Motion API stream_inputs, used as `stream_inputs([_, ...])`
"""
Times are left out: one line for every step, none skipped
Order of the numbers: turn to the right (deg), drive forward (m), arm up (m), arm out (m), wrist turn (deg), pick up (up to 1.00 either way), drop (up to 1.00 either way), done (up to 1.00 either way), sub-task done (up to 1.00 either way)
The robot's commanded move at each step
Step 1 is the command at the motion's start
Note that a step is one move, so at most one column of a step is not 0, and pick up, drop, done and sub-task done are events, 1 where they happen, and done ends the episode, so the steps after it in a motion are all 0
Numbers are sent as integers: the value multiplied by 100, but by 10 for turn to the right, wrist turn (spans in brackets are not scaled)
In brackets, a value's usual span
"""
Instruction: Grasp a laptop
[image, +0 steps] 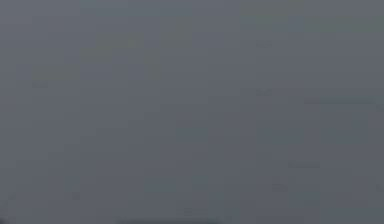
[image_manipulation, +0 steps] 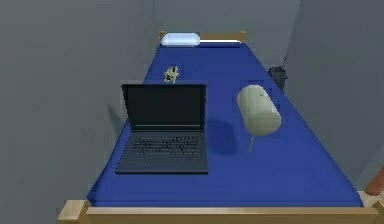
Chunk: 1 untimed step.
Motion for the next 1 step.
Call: stream_inputs([0, 0, 50, 0, 0, 0, 0, 0, 0])
